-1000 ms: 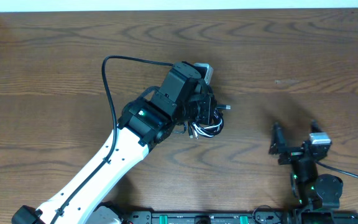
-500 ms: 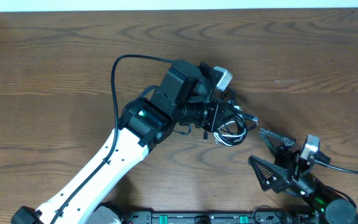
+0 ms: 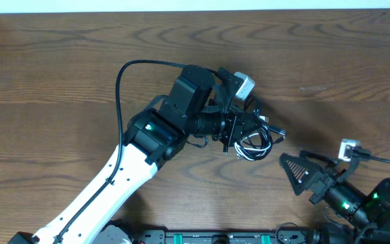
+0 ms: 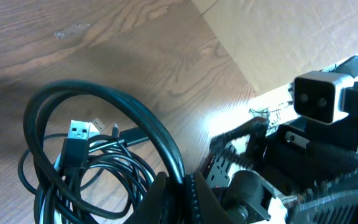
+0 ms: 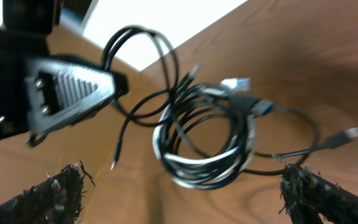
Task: Untangle cables
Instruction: 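Reach the right gripper toward the bundle beside the left gripper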
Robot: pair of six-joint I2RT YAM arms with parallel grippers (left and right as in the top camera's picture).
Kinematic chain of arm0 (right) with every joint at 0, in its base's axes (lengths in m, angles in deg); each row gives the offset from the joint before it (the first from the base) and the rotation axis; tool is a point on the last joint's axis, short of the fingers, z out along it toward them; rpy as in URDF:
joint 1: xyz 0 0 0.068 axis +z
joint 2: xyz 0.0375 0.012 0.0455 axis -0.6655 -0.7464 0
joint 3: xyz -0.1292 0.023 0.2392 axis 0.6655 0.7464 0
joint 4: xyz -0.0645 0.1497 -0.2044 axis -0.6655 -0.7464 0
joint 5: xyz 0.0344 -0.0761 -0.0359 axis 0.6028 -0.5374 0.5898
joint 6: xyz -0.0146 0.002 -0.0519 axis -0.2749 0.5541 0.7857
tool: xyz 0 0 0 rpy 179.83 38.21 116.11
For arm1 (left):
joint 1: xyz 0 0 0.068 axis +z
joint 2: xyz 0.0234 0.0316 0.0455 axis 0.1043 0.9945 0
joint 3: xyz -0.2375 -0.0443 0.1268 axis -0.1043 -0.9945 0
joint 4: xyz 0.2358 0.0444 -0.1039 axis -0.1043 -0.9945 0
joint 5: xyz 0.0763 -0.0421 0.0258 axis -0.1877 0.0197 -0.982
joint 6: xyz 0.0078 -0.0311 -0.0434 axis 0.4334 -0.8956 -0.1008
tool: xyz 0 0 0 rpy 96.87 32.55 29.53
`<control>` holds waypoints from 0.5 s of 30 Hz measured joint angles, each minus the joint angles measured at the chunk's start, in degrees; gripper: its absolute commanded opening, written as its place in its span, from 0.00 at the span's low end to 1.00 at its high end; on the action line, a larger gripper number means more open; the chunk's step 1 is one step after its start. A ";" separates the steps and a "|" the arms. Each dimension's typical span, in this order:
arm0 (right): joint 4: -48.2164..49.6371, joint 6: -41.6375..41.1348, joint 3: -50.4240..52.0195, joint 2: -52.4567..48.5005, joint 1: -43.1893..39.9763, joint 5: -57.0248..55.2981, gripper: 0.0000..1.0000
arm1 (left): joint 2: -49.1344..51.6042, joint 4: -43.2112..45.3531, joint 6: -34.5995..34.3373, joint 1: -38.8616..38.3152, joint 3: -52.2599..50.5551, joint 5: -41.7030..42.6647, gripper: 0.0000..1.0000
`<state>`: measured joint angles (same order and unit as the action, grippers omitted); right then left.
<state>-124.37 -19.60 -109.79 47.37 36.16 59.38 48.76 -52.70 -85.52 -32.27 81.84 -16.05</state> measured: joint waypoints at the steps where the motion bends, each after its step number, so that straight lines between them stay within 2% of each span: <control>1: 0.28 -0.68 0.02 -0.35 0.00 1.03 0.89 | 0.00 0.00 0.02 0.00 0.00 0.00 0.08; 3: 1.33 -2.64 0.02 -0.87 0.00 2.08 0.91 | 0.00 0.00 0.02 0.00 0.00 0.00 0.08; 6: 1.44 -5.18 0.02 -1.68 0.02 2.54 0.83 | 0.00 -0.02 0.00 0.00 0.00 0.00 0.08; 8: -0.33 -6.14 -0.17 -2.89 0.20 2.27 0.82 | 0.00 -0.07 -0.02 0.00 0.00 -0.24 0.08; 12: -8.94 -4.39 -3.89 -9.68 2.51 -2.64 0.86 | 0.00 -0.83 -0.55 0.00 0.00 -1.92 0.08; 15: -19.12 -1.03 -11.87 -17.90 5.40 -10.19 0.84 | 0.00 -1.07 -0.72 0.00 -0.02 -2.97 0.08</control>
<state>-143.49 -20.63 -121.66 29.47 41.55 49.19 48.76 -53.77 -86.24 -32.27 81.81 -19.03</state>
